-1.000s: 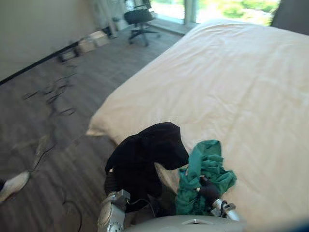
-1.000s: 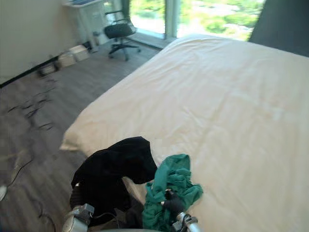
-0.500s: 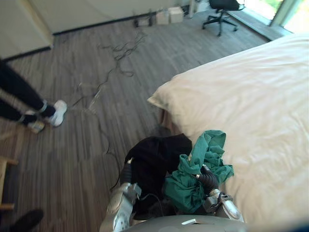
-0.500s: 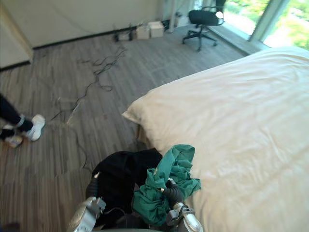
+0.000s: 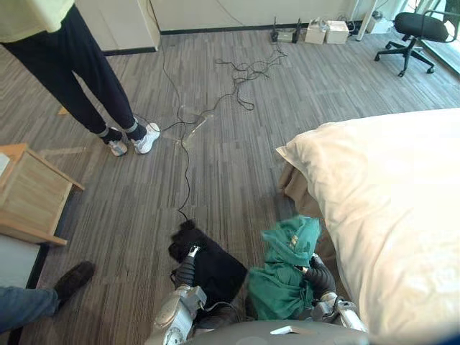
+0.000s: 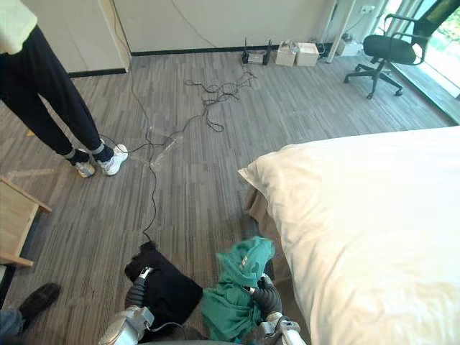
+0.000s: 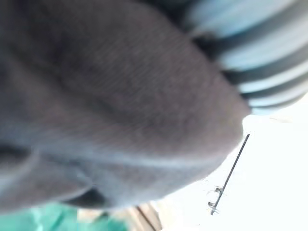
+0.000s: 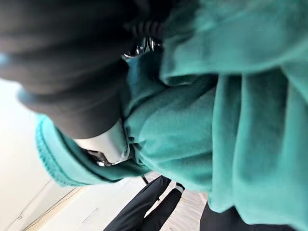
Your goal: Tidy the bed and pick cloth on bed and put in laundry
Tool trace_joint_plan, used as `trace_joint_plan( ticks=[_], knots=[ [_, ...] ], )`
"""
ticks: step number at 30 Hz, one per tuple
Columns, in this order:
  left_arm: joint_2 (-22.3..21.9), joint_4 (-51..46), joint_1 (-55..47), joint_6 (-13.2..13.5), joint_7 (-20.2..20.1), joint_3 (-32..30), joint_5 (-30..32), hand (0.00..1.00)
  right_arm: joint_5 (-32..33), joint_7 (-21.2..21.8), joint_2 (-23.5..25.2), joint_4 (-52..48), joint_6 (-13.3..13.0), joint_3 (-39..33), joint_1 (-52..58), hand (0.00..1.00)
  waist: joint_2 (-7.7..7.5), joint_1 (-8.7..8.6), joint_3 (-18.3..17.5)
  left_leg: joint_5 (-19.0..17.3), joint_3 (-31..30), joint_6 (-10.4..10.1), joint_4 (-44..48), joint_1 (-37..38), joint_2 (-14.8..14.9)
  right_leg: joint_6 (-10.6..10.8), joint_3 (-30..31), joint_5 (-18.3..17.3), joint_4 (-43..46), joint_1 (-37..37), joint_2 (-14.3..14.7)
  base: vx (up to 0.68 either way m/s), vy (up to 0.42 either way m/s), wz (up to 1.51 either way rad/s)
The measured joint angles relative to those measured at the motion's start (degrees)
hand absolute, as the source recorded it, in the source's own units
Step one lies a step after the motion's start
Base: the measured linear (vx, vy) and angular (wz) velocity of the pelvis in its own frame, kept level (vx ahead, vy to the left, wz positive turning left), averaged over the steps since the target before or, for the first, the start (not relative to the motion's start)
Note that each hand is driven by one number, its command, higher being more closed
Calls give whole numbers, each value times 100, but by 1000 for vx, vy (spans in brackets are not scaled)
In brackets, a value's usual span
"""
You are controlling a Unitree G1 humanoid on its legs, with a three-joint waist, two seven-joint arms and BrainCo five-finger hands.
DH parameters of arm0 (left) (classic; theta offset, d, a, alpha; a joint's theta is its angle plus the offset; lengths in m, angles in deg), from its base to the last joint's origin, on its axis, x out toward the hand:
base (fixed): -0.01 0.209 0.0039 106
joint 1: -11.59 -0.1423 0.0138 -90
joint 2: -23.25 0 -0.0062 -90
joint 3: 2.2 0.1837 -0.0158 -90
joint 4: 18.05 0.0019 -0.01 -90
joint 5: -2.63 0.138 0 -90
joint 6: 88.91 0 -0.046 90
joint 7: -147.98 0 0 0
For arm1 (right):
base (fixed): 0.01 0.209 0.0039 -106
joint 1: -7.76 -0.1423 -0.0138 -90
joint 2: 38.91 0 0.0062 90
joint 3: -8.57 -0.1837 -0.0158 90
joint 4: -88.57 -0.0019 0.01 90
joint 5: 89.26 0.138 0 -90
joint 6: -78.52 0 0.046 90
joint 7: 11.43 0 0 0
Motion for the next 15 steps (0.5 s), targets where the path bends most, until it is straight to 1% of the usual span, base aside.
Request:
trace_joint_plan(
  ticks=[1, 2, 7, 12, 14, 15],
  knots=[
    [-21, -2, -22, 10, -28, 4, 0, 100, 1, 1, -3, 0, 0, -6, 7, 100, -6, -7, -8, 64, -4, -66, -101, 33, 1, 0, 3, 0, -7, -3, 13, -47, -82, -1],
    [-169, -164, -257, 34, -143, 59, 13, 100, -4, 162, 133, 177, 11, -29, 7, 100, 40, -295, -253, 256, 21, -322, -585, 311, 333, -267, -10, -24, -392, 262, 441, -37, -55, 1],
    [-168, -163, -310, 34, -143, 67, 13, 100, -4, 163, 128, 177, 11, -28, 14, 100, 40, -294, -253, 256, 21, -322, -585, 312, 333, -267, -10, -24, -393, 264, 441, 0, 0, 0],
    [-72, -36, -517, 205, -180, 569, 7, 100, -29, 53, 90, 580, -6, 137, 34, 100, 32, -282, -256, 251, 8, -329, -584, 335, 333, -267, -13, -23, -436, 299, 449, 0, 0, 0],
    [-72, 351, -619, 327, -186, 898, 2, 100, -281, -158, 34, 913, -59, 351, 54, 100, 27, -259, -256, 245, -16, -338, -584, 393, 332, -267, -30, -23, -484, 369, 458, 0, 0, 0],
    [-71, 415, -636, 339, -186, 954, 2, 100, -331, -217, 24, 931, -79, 381, 46, 100, 23, -253, -258, 245, -23, -338, -584, 392, 332, -270, -34, -21, -503, 387, 463, -20, -25, 13]
  ],
)
